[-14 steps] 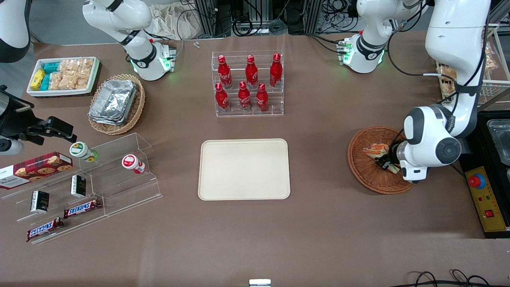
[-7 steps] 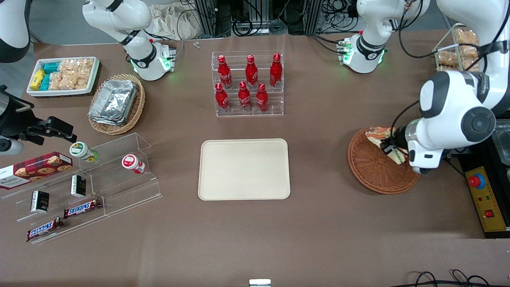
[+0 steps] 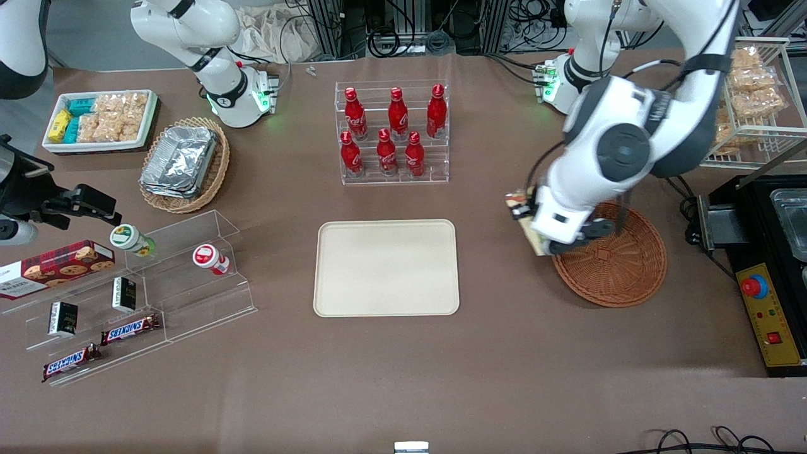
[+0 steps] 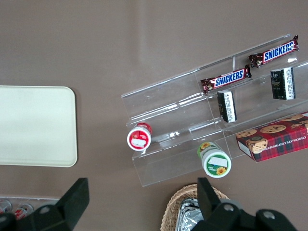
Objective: Place sandwich from basket to tray
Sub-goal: 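Lift the sandwich and carry it over the cream tray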
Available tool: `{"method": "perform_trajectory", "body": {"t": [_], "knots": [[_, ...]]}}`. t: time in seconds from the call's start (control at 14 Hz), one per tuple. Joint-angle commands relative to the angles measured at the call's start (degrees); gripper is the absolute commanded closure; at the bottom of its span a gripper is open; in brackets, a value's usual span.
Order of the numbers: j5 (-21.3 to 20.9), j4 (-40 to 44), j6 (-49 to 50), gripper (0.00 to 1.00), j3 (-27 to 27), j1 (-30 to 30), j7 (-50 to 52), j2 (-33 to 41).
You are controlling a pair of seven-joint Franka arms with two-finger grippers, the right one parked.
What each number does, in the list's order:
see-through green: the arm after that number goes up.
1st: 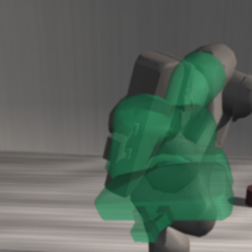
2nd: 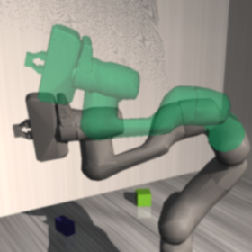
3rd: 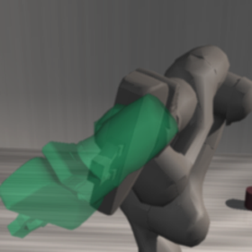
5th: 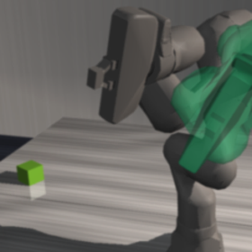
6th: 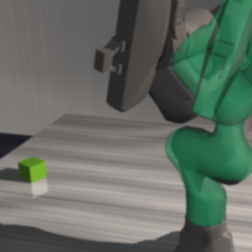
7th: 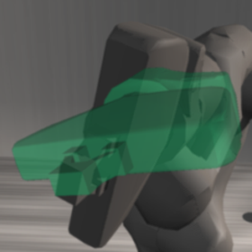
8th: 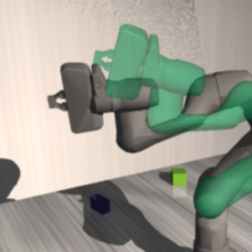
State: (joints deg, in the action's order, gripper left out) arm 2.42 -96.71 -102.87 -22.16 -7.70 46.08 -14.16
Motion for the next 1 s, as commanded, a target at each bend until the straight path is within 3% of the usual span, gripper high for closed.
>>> {"method": "perform_trajectory", "body": {"t": [0.0, 0.21, 0.43, 0.57, 0.79, 0.93], "knots": [[-2.7, 5.7, -1.5, 1.0, -0.8, -7.0, 2.7, -7.3], [-5.8, 8.9, -8.7, 1.0, -0.9, -11.7, 2.5, -15.8], [-10.1, 9.3, -16.6, 1.0, -0.9, -12.3, -3.0, -21.3], [-11.3, 11.7, -17.5, 1.0, -0.8, -12.5, -4.5, -25.2], [-17.7, 11.2, -21.6, 1.0, -0.7, -13.9, -4.1, -28.9], [-18.6, 11.1, -21.8, 1.0, -0.7, -13.9, -4.2, -30.0]]}}
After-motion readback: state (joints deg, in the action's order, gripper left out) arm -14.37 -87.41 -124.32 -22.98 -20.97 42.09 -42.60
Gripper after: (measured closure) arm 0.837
